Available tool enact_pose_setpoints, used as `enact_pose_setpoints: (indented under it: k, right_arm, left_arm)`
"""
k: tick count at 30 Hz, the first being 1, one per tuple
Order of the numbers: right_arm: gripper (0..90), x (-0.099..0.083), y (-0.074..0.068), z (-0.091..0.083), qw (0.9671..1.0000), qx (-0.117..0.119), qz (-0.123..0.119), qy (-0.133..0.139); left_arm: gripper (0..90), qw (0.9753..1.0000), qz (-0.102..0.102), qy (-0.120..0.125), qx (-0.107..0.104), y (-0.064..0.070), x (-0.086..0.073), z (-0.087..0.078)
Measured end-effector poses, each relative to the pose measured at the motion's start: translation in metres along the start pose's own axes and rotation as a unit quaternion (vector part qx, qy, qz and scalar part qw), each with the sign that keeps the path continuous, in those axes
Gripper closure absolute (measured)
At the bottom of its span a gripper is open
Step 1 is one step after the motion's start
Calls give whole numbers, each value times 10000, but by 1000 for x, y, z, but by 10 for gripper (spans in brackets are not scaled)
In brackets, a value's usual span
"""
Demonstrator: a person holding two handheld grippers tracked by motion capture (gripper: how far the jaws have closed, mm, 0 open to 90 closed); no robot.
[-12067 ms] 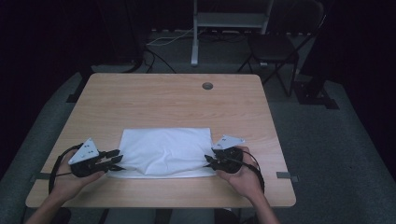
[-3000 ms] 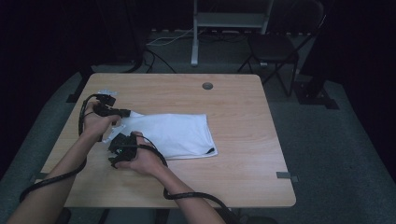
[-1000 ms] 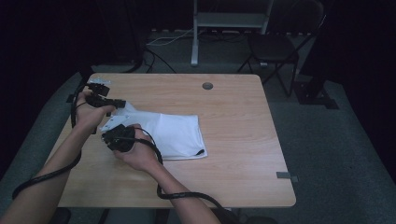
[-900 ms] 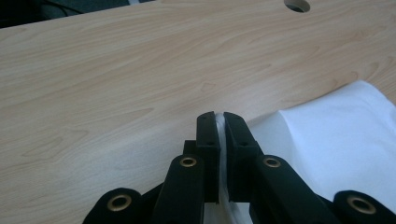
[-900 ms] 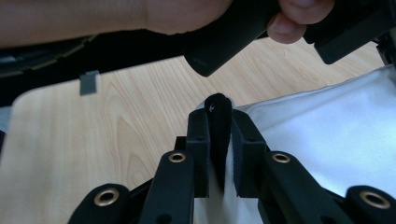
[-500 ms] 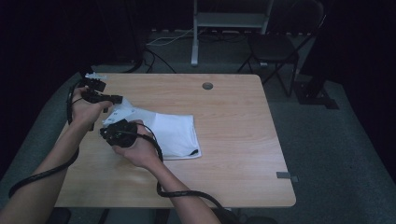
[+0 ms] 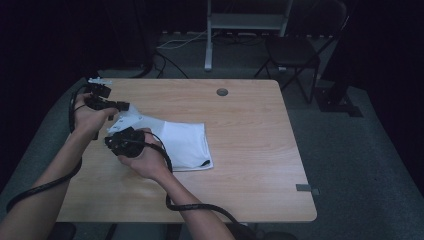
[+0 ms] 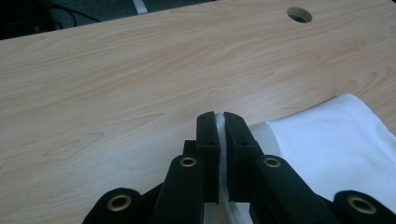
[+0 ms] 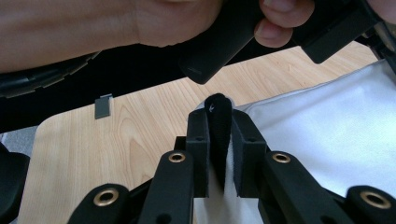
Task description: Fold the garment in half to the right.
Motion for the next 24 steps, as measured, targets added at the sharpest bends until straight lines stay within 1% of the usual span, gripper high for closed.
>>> enact_pose_setpoints:
  k: [12, 13, 24]
  right_arm:
    - [798, 9, -2, -2, 10000, 16, -27, 79]
    - [797, 9, -3, -2, 10000, 11, -29, 81]
    - [797, 18, -4, -6, 9998, 73, -11, 194]
  left_arm:
    - [857, 10000, 30, 20, 49, -2, 4, -9]
    - [857, 10000, 63, 1, 62, -2, 4, -10]
    - [857, 9999, 44, 26, 125, -4, 7, -18]
Point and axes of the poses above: each handheld gripper's, and its own axes: z roughly forward along the jaws, x roughly out of its top, y roughly to its right, the point moved 9 cm from there along z, roughly forward along the jaws, and after that the axes turned 11 degrees about -y, right-handed, at the moved point
